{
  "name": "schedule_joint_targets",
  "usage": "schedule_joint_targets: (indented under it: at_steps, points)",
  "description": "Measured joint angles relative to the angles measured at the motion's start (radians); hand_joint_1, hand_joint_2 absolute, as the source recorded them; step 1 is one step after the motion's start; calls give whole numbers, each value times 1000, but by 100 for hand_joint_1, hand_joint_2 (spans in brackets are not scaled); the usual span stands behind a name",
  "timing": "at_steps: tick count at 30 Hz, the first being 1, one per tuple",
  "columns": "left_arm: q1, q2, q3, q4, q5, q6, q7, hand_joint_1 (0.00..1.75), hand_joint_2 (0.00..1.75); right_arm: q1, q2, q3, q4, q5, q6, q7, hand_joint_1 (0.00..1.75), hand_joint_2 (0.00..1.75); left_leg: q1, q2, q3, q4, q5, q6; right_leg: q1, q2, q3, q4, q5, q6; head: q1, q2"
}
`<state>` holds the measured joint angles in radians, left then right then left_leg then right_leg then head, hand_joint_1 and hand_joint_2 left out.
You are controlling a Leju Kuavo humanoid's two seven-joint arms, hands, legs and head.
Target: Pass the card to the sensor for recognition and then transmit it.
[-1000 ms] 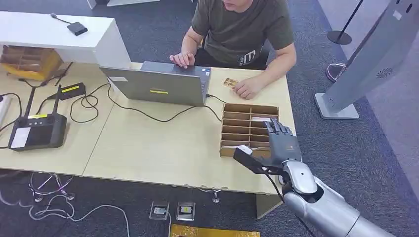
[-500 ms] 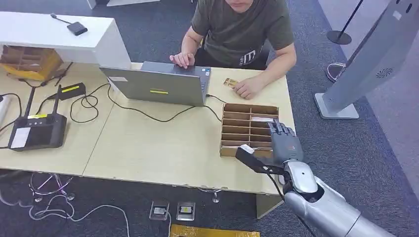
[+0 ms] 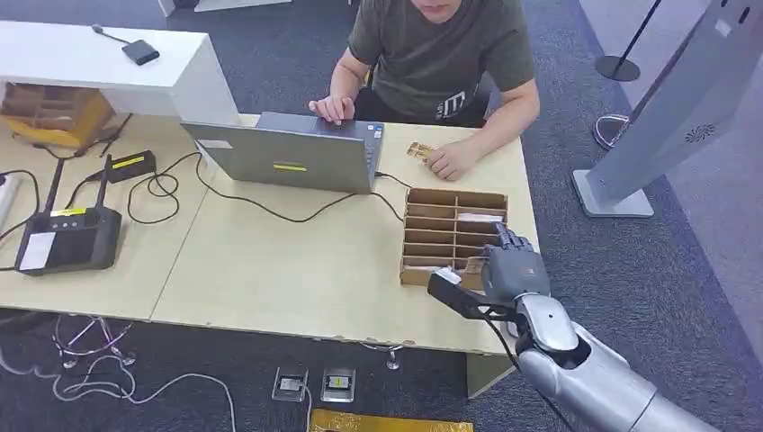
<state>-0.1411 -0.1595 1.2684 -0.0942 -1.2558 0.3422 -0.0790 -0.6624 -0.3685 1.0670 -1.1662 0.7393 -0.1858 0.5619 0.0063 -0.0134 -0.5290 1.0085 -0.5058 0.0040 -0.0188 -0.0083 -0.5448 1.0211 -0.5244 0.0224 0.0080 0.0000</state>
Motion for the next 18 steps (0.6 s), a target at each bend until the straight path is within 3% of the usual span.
schedule_joint_targets:
  at_steps: [18]
  points:
    - [0,0,0,0,8,0,0,0,0,0,26,14,24,-63,-10,-63,175,175,0,0,0,0,0,0,0,0,0,0,0,0,0,0]
